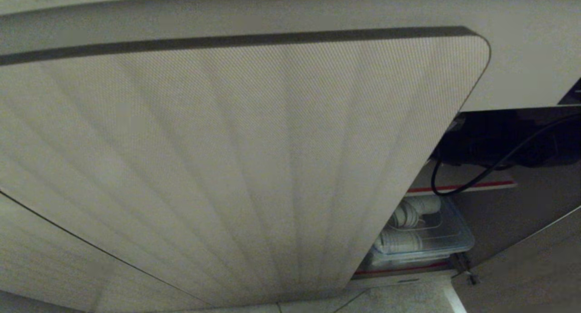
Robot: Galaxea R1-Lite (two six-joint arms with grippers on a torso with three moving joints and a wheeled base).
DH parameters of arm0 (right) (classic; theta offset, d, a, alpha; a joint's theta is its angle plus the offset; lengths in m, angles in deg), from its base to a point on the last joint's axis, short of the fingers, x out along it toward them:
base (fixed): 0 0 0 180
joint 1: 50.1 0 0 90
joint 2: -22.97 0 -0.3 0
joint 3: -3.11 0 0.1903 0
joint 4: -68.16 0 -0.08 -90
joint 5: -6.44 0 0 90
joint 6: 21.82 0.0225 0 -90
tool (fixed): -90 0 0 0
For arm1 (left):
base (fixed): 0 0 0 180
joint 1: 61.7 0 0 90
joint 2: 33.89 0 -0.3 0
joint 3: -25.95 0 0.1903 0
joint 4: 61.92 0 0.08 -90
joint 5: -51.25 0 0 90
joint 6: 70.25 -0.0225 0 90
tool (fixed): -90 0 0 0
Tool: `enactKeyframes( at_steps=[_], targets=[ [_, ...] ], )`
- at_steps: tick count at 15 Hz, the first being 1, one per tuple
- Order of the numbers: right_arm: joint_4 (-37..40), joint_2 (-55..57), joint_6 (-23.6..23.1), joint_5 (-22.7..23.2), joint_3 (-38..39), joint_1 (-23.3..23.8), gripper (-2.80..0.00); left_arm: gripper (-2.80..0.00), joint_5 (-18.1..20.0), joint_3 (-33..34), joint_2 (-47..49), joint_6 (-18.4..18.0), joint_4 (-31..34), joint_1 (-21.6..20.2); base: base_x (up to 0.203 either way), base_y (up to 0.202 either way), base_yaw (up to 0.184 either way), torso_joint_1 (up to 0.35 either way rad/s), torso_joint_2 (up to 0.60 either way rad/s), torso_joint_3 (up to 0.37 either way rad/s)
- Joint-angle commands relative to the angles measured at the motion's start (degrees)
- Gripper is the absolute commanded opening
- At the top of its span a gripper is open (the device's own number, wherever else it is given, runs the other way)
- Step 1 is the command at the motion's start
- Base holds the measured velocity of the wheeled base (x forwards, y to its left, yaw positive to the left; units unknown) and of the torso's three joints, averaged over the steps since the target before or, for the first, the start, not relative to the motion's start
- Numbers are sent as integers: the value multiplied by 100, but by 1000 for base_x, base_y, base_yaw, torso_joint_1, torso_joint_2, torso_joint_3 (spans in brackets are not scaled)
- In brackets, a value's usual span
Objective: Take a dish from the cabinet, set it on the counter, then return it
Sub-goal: Take the bowl from the cabinet
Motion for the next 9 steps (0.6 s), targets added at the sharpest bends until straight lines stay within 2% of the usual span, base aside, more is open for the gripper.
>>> enactKeyframes(
  at_steps=[1,9],
  targets=[
    [-28,-12,1,16,-18,-3,0,-280,-3,0,-2,2,0,-2,0,0,0,0,0,0],
    [-37,-98,-23,25,146,-4,0,-280,-3,0,-2,2,0,-2,0,0,0,0,0,0]
  ],
)
